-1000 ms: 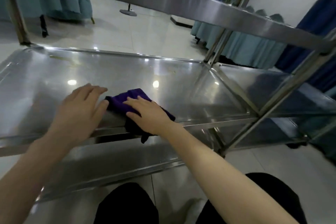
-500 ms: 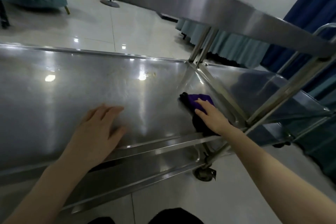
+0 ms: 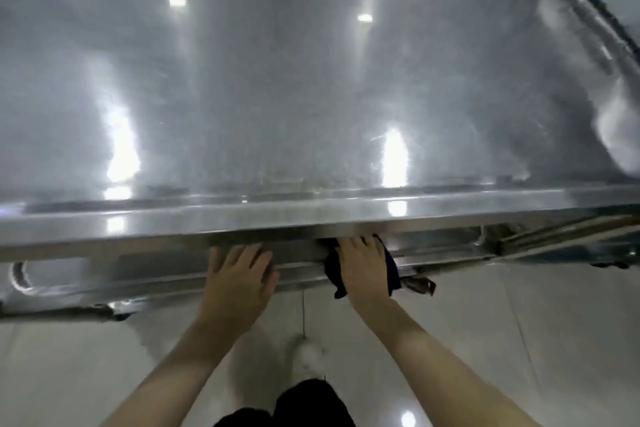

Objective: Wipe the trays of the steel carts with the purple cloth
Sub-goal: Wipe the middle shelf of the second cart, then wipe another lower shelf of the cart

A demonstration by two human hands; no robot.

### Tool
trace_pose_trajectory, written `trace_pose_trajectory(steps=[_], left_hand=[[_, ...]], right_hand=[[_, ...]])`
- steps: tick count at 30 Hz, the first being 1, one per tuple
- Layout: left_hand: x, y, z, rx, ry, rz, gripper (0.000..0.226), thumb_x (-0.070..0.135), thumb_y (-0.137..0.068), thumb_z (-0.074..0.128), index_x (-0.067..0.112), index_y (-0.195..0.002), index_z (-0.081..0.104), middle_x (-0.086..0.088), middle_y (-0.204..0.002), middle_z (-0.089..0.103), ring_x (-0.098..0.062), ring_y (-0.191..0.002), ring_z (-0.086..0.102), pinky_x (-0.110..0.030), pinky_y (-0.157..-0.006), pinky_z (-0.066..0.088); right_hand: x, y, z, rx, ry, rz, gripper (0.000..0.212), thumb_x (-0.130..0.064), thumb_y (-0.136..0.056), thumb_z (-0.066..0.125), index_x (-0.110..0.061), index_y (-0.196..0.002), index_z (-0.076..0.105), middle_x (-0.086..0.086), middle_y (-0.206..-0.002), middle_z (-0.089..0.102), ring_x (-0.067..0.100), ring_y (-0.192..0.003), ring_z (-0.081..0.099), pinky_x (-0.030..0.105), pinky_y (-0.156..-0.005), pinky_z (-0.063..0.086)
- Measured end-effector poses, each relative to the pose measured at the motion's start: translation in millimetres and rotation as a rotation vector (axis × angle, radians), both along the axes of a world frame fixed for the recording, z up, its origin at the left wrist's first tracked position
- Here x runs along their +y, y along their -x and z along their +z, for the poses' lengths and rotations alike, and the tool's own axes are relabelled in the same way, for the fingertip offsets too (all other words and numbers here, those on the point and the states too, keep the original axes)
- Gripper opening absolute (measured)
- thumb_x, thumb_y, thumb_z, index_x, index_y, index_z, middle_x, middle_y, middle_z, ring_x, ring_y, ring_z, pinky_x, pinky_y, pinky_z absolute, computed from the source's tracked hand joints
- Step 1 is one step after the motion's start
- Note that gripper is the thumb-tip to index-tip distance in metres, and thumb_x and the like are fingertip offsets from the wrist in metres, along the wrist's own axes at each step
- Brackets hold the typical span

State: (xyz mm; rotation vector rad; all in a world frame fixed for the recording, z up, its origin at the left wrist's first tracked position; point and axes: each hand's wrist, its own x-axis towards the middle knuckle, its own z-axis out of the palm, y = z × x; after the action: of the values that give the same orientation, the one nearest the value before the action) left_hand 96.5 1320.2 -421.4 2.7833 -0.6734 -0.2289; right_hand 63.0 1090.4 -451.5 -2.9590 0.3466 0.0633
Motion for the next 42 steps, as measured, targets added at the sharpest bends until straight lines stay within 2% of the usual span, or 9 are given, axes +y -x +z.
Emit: trace_pose_trajectory(steps=[3,6,12,15,19,24,28,35,42], left_hand=[[29,41,44,0.156,-0.118,0.022,0.045,0.045,-0.084,0.037,0.023,-0.102,0.073,0.003,-0.093,0.072,-0.023,-0.092,0.069,-0.053,-0.1,0.041],[72,77,99,0.239,-0.138,0.041,0.048,0.041,-0.079,0.038,0.018,-0.097,0.075,-0.002,-0.084,0.072,-0.025,-0.079,0.07,-0.05,-0.085,0.052],[171,122,221,0.241,-0.09,0.233,0.051,0.039,-0.08,0.035,0.011,-0.101,0.072,-0.008,-0.094,0.069,-0.033,-0.08,0.067,-0.042,-0.071,0.054],[224,134,288,0.14,-0.047,0.363,0.05,0.04,-0.085,0.037,0.011,-0.108,0.07,-0.01,-0.101,0.068,-0.034,-0.087,0.066,-0.043,-0.074,0.053],[285,128,372,0.007,0.029,0.508,0.031,0.023,-0.091,0.06,0.013,-0.12,0.064,-0.008,-0.114,0.065,-0.033,-0.1,0.062,-0.041,-0.08,0.051],[341,106,441,-0.196,0.131,0.605,0.03,0.024,-0.094,0.057,0.017,-0.122,0.061,-0.002,-0.114,0.063,-0.026,-0.101,0.061,-0.036,-0.08,0.049],[374,64,468,-0.24,0.168,0.602,0.032,0.029,-0.097,0.051,0.02,-0.127,0.057,0.001,-0.118,0.059,-0.022,-0.106,0.058,-0.032,-0.083,0.047],[421,-87,495,-0.269,0.035,0.504,0.036,0.036,-0.098,0.044,0.025,-0.132,0.05,0.004,-0.123,0.057,-0.019,-0.112,0.054,-0.031,-0.086,0.045],[445,-229,532,-0.273,-0.046,0.389,0.037,0.034,-0.098,0.042,0.023,-0.132,0.049,0.002,-0.124,0.056,-0.02,-0.11,0.055,-0.033,-0.085,0.044]], right_hand=[[21,32,28,0.212,-0.059,0.126,0.053,-0.01,-0.097,0.05,-0.026,-0.146,0.04,-0.005,-0.151,0.041,0.023,-0.138,0.036,0.041,-0.108,0.034],[47,59,77,0.496,-0.168,0.197,0.064,-0.001,-0.098,0.039,-0.032,-0.152,0.024,-0.011,-0.159,0.022,0.022,-0.142,0.024,0.038,-0.108,0.032],[123,103,222,0.325,-0.263,0.476,0.053,-0.006,-0.098,0.044,-0.027,-0.147,0.039,-0.008,-0.152,0.038,0.025,-0.122,0.043,0.038,-0.093,0.041],[164,94,305,0.185,-0.265,0.625,0.047,-0.014,-0.101,0.044,-0.029,-0.145,0.041,-0.011,-0.149,0.041,0.024,-0.12,0.044,0.041,-0.091,0.043],[220,57,407,-0.016,-0.27,0.761,0.043,-0.013,-0.099,0.05,-0.022,-0.141,0.05,-0.006,-0.143,0.05,0.028,-0.114,0.051,0.043,-0.091,0.046],[286,0,499,-0.308,-0.32,0.829,0.039,-0.005,-0.092,0.061,-0.016,-0.13,0.061,0.001,-0.125,0.065,0.03,-0.101,0.059,0.038,-0.078,0.049],[331,-67,542,-0.356,-0.289,0.862,0.04,-0.014,-0.097,0.056,-0.024,-0.135,0.055,-0.007,-0.132,0.058,0.022,-0.11,0.052,0.029,-0.081,0.04],[388,-216,573,-0.339,-0.138,0.847,0.037,-0.026,-0.103,0.041,-0.031,-0.14,0.048,-0.012,-0.136,0.053,0.021,-0.115,0.048,0.035,-0.082,0.044],[406,-320,583,-0.291,-0.121,0.661,0.038,-0.023,-0.102,0.043,-0.032,-0.139,0.046,-0.01,-0.132,0.054,0.022,-0.112,0.047,0.039,-0.082,0.047]])
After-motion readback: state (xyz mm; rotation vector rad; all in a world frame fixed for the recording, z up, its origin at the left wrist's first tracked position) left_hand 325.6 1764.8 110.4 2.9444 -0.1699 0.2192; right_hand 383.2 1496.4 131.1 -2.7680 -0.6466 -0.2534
